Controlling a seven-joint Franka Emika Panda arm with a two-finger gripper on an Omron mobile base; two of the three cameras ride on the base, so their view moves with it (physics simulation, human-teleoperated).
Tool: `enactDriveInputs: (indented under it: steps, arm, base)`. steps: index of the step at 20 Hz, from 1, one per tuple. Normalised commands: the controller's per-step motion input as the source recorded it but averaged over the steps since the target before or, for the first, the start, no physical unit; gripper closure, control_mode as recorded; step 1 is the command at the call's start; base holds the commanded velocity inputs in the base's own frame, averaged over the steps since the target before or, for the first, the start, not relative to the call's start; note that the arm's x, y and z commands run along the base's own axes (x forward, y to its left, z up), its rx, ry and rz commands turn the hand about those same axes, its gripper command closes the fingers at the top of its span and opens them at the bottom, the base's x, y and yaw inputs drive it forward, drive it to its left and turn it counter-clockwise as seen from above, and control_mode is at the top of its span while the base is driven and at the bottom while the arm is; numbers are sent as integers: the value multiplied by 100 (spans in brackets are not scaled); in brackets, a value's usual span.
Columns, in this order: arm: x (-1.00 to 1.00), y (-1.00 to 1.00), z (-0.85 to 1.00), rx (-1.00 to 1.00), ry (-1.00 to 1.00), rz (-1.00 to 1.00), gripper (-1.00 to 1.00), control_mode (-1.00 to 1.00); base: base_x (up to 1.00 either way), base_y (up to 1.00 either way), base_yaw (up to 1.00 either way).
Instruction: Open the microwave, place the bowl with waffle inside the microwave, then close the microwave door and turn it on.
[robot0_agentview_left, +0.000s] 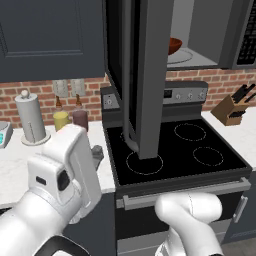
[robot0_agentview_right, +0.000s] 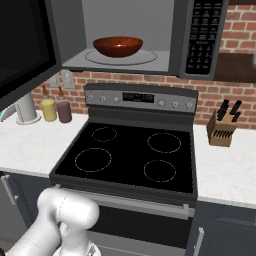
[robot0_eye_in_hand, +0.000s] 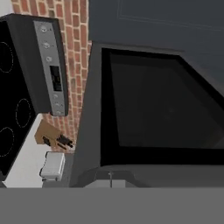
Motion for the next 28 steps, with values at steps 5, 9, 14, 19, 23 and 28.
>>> enactDriveInputs:
  steps: [5,9,14,19,23,28]
  arm:
    - [100,27,-2,-9,0,-27,100,-100]
    - [100,0,0,-10,0,-21,100,-100]
    - [89,-14,0,-9,-8,-10,100,-100]
    - [53,-68,1,-8,-4,-4,100,-100]
    - [27,-97,21,-2,-7,-2,100,-100]
    - [0,-100,52,0,-12,0,100,-100]
  base:
    - [0,0,0]
    - [0,0,0]
    - [0,0,0]
    - [0,0,0]
    - [0,0,0]
    - [0,0,0]
